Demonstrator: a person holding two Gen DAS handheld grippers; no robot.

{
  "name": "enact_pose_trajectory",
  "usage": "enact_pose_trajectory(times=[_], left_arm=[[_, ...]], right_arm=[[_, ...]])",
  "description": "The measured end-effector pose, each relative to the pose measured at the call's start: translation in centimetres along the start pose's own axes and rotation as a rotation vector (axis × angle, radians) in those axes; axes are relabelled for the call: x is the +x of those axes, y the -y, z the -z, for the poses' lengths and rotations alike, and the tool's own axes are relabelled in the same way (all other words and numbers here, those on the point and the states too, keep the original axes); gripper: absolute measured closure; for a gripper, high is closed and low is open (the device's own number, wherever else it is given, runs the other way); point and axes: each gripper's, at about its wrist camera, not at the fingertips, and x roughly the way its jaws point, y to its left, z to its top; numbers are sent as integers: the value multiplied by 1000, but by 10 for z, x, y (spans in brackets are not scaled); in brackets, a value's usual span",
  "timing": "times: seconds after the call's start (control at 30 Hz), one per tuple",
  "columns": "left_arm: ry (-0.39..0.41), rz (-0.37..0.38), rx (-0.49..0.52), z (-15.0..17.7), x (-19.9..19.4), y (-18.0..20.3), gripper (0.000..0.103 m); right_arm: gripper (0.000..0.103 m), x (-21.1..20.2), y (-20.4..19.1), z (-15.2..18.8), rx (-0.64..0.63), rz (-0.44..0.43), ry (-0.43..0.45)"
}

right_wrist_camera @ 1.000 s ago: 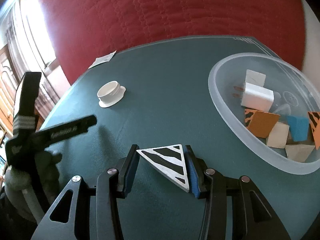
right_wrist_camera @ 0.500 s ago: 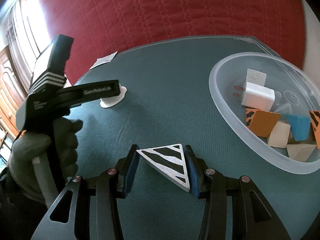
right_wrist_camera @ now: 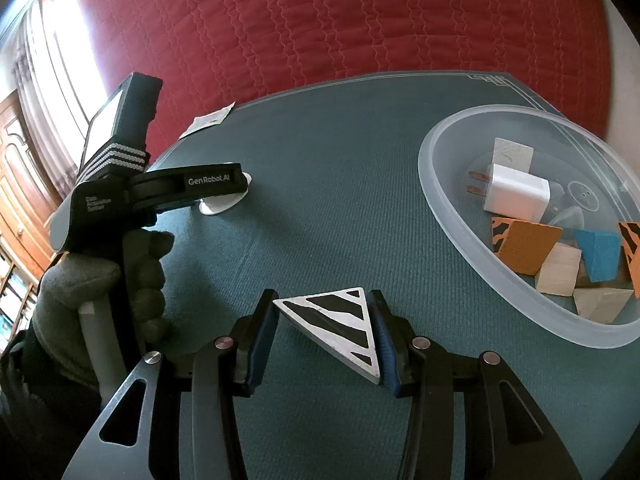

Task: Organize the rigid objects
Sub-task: 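Grasp the white cup by its rim with the left gripper while the right holds the triangle, then lift the striped triangle with the right gripper and carry it over the bowl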

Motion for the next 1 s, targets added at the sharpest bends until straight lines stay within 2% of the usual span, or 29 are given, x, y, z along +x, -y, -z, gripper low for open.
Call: enact_pose_trajectory(times=[0.03, 0.17, 0.2, 0.3, 0.7, 1.0], left_arm=[[5, 8, 3, 0, 0, 0, 43], [17, 38, 7, 1, -2, -4, 44], [24, 46, 7, 1, -4, -5, 48], [29, 57, 12, 4, -7, -6, 48], [78, 8, 84, 25, -26, 8, 48], [93, -12, 73, 42, -40, 7, 48]], right_arm=[[57, 0, 0, 0, 0, -1, 0], [57, 0, 0, 0, -1, 0, 0], [57, -1, 1, 0, -1, 0, 1], [57, 0, 1, 0, -1, 0, 1], [57, 1, 0, 0, -3, 1, 2], [57, -3, 4, -4, 22, -11, 26]])
